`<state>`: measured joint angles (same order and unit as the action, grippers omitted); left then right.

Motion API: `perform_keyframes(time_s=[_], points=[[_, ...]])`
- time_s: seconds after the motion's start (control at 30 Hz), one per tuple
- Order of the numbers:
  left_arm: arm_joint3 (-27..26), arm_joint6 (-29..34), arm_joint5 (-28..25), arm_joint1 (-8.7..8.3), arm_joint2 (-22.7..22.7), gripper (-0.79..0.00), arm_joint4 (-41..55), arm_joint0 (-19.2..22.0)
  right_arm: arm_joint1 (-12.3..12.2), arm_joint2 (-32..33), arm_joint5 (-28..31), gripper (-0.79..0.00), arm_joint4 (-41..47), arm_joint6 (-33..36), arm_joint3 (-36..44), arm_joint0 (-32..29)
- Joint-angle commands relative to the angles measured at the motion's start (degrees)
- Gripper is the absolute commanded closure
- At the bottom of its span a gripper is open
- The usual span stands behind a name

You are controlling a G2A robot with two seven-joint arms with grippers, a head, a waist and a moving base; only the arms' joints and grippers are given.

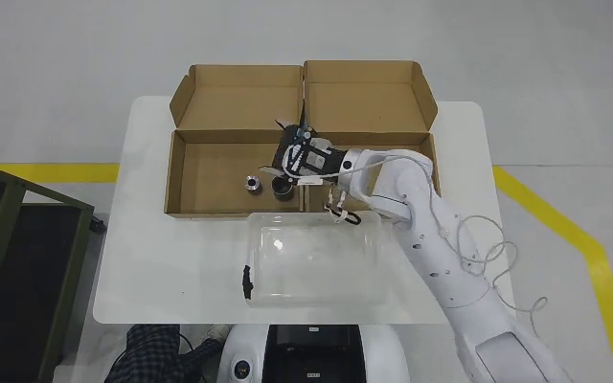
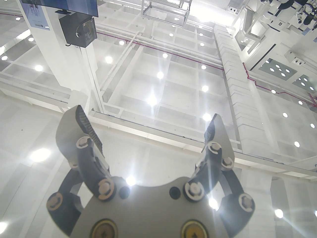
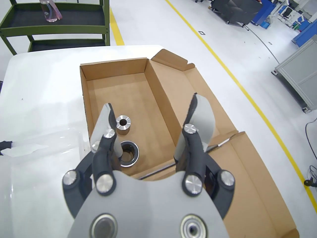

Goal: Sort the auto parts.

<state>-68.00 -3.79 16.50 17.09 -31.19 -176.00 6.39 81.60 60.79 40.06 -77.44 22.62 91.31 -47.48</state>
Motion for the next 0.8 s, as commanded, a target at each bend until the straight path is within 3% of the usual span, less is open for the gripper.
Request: perform_keyframes(time_s=[0.0,0.27,0.77], points=[[0.0,0.0,0.0,0.0,0.0,-0.785,0.0,0.0,-0.54,2.11,0.31,-0.785,-0.06,-0.01,1.9,-1.81],[0.0,0.0,0.0,0.0,0.0,-0.785,0.0,0.0,-2.71,10.64,-0.13,-0.785,-1.24,-1.79,10.48,-11.03],[0.0,0.0,0.0,0.0,0.0,-0.785,0.0,0.0,-5.51,26.78,-4.67,-0.785,-1.9,-16.37,19.43,-32.29]])
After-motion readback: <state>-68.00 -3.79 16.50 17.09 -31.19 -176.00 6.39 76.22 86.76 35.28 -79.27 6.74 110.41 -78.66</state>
